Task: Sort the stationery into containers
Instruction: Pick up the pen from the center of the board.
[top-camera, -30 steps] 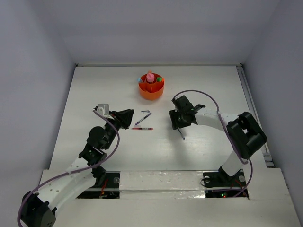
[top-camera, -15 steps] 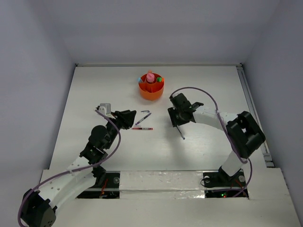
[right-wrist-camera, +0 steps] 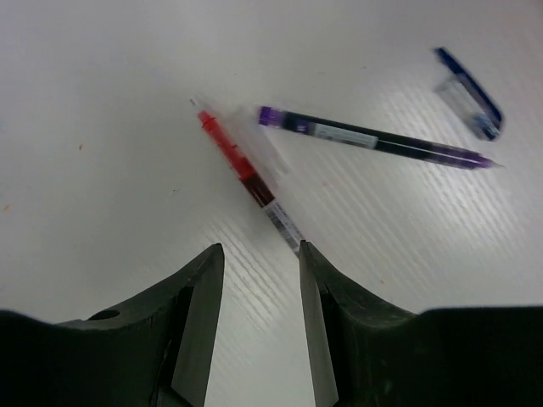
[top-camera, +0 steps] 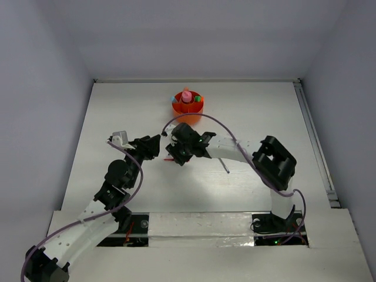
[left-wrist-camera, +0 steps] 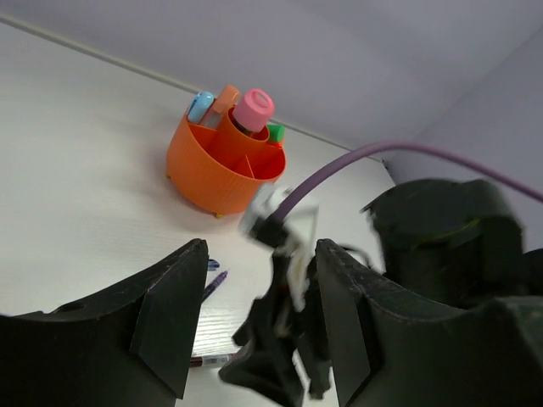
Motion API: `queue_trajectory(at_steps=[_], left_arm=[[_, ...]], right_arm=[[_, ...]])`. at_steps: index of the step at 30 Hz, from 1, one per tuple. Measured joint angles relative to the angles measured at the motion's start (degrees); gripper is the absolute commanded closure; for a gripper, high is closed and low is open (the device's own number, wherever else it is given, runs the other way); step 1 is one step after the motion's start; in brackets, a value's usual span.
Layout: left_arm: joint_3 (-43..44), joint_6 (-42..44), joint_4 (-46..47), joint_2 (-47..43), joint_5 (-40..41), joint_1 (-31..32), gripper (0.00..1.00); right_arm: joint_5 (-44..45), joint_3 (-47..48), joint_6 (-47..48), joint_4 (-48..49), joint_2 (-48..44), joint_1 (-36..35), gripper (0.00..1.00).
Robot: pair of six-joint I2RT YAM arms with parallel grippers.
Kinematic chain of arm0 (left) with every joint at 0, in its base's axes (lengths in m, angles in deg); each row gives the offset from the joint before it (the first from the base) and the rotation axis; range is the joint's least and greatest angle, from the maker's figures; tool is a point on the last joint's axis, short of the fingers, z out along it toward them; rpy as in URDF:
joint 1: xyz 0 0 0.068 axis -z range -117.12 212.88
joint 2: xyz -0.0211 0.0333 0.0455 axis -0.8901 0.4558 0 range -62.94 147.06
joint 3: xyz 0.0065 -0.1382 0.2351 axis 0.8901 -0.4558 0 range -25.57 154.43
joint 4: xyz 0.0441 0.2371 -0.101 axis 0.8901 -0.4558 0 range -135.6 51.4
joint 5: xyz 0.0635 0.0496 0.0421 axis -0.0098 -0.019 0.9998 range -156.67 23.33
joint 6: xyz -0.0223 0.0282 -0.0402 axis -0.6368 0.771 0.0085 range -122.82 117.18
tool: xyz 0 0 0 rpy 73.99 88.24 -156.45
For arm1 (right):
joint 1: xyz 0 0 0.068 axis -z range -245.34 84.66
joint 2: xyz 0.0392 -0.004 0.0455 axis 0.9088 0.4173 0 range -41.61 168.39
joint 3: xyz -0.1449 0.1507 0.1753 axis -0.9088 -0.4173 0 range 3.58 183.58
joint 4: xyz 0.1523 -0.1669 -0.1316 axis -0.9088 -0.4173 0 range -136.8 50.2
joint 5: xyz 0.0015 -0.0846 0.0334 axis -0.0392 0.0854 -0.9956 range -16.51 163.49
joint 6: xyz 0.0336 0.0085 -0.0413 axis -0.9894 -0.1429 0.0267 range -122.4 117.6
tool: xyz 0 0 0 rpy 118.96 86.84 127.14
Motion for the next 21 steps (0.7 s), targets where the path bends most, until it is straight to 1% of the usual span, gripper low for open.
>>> queue_trajectory(at_steps=[4, 17, 21], left_arm=[[0.0, 0.0, -0.7, -0.3, 1.3, 0.0, 0.49], [0.0, 0.1, -1.0, -0.3, 1.6, 0.0, 0.49], [0.0, 0.1, -1.0, -0.3, 1.6, 0.0, 0.49]], right_arm=[[-0.2, 1.1, 2.4, -0.8, 4.5, -1.6, 0.54], [-0.5, 3.9, 6.6, -2.3, 6.3, -0.5, 0.54], [-1.5, 4.5, 7.0, -2.7, 8.0, -0.5, 0.6]])
